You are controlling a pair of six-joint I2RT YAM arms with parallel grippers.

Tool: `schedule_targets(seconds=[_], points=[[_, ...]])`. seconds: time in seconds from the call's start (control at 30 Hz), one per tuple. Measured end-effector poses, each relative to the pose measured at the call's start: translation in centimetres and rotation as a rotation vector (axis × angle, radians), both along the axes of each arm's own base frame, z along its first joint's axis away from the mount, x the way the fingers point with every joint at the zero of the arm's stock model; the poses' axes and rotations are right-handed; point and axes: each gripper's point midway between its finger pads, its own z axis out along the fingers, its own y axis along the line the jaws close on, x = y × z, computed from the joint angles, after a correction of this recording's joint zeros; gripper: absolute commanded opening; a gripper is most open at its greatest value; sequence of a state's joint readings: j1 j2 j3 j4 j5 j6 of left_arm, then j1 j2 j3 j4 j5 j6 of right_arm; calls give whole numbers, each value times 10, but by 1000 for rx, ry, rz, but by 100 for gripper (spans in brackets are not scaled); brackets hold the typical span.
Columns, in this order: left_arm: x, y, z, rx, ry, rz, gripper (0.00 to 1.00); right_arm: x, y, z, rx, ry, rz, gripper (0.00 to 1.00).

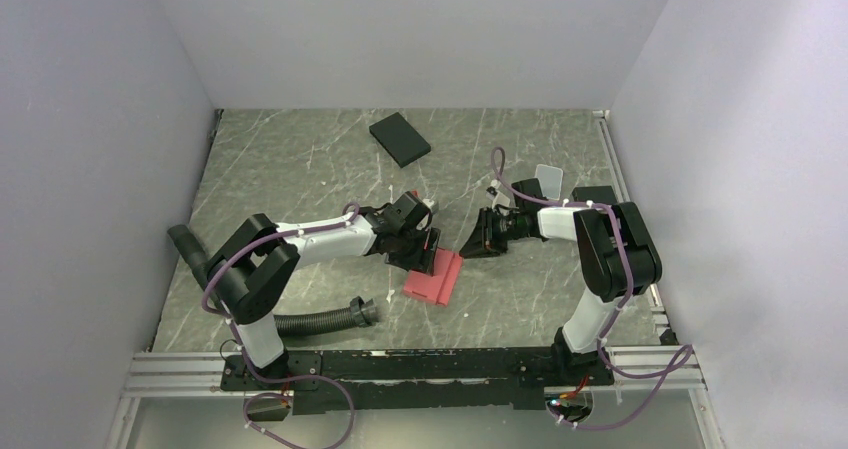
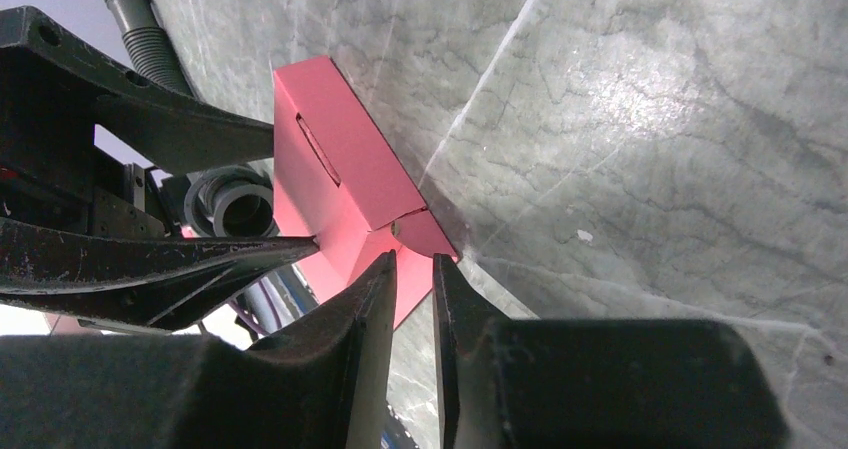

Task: Fold the paper box
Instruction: Close the paper box at the center of the board.

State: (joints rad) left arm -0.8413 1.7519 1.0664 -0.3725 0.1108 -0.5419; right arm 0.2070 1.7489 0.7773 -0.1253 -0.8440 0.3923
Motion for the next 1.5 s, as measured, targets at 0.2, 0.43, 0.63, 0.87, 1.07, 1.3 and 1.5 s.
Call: schedule_targets(seconds=[0.2, 0.43, 0.63, 0.87, 1.07, 1.3, 1.5], points=[[0, 0, 0, -1, 0, 1, 66, -4, 0, 0, 7, 14, 7, 29], [0, -1, 0, -5, -1, 2, 67, -13, 0, 4, 17, 27, 3, 32], [0, -2, 0, -12, 0, 12, 68, -14, 0, 12, 29, 5, 0, 33], [0, -1, 1, -13, -13, 23, 69, -8, -1, 30, 31, -100, 16, 31], [2, 3, 3, -7, -37, 29, 71, 3, -2, 61, 36, -324, 69, 27], [8, 17, 11, 23, -81, 36, 72, 3, -2, 71, 39, -451, 188, 26], [17, 31, 37, 3, -164, 66, 72, 2, 2, 100, 68, -693, 428, 43]])
